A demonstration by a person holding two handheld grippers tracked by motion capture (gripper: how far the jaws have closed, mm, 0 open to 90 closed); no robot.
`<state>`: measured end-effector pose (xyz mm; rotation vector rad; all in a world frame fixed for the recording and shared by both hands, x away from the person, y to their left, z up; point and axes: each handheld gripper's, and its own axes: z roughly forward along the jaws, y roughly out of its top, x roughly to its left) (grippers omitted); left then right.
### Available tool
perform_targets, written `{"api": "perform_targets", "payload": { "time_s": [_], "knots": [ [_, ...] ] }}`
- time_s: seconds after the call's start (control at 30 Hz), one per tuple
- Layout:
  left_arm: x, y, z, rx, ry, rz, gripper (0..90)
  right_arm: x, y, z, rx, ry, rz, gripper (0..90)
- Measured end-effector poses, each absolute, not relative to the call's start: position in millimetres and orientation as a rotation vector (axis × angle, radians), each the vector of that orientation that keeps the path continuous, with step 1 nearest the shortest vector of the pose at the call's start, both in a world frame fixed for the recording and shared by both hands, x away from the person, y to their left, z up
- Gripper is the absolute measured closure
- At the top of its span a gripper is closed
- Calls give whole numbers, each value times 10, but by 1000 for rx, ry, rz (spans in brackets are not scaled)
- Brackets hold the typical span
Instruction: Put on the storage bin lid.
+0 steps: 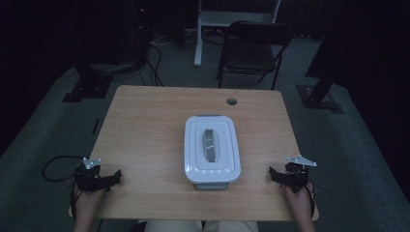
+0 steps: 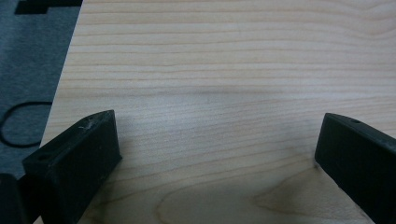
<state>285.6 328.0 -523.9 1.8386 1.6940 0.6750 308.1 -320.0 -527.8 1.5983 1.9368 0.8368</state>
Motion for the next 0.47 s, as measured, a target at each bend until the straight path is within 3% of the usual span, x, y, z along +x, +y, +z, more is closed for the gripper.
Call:
{"api": "perform_targets", "payload": {
  "time_s": [0.47],
  "knots": [
    [2861,3249,-5242,1823,1728,696,6,3087,-3201,-5279,1598,1937,838,118]
  ]
}}
